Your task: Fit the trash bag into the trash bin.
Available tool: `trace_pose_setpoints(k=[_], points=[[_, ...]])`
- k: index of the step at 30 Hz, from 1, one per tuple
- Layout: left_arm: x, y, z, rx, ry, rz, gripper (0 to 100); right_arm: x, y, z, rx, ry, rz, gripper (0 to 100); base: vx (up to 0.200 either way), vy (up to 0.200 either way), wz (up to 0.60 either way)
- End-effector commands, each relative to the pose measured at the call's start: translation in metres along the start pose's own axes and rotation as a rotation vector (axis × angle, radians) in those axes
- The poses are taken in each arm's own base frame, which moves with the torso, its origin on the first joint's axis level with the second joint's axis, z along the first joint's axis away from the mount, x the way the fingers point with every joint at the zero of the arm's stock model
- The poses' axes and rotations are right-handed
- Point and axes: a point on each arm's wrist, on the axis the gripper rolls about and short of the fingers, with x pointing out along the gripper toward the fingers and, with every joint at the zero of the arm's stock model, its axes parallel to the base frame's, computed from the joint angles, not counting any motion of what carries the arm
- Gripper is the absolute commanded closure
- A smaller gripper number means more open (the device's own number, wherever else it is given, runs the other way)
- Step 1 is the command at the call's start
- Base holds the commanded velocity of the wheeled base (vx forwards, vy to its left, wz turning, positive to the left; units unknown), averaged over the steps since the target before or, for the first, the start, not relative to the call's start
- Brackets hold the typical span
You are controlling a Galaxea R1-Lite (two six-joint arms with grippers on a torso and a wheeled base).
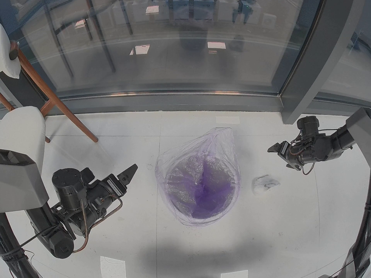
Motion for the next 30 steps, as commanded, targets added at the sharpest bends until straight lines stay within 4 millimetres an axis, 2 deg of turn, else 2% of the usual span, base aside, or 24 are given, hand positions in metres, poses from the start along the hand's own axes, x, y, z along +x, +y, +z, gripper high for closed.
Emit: trace_pose_setpoints(k=[1,6,8,12,18,20,27,28,29,30], points=[[-0.004,-0.022,0.018,-0.08,-0.11,-0.078,0,0.081,-0.031,-0.007,-0.02,0.151,-0.131,0,0.0,0.0,0.0],[-0.004,-0.031,0.018,-0.118,-0.109,-0.115,0,0.103,-0.043,-0.006,-0.028,0.14,-0.162,0,0.0,0.0,0.0],[-0.001,-0.034,0.022,-0.123,-0.13,-0.13,0,0.117,-0.051,-0.007,-0.06,0.137,-0.183,0,0.0,0.0,0.0],[-0.001,-0.035,0.022,-0.126,-0.128,-0.137,0,0.126,-0.056,-0.009,-0.087,0.138,-0.195,0,0.0,0.0,0.0],[0.0,-0.035,0.022,-0.116,-0.132,-0.133,0,0.13,-0.056,-0.009,-0.093,0.171,-0.212,0,-0.2,-0.2,0.0],[0.0,-0.035,0.022,-0.113,-0.133,-0.129,0,0.13,-0.056,-0.009,-0.093,0.174,-0.214,0,0.0,0.0,0.0],[0.0,-0.034,0.022,-0.112,-0.135,-0.127,0,0.155,-0.057,-0.006,-0.093,0.14,-0.197,0,0.0,0.0,0.0],[-0.001,-0.034,0.022,-0.111,-0.133,-0.125,0,0.164,-0.058,-0.007,-0.096,0.128,-0.196,0,0.0,0.0,0.0],[-0.002,-0.033,0.022,-0.111,-0.132,-0.121,0,0.175,-0.066,-0.018,-0.096,0.147,-0.216,0,0.0,0.0,0.0],[-0.002,-0.033,0.022,-0.111,-0.131,-0.12,0,0.178,-0.068,-0.022,-0.097,0.155,-0.224,0,0.0,0.0,0.0]])
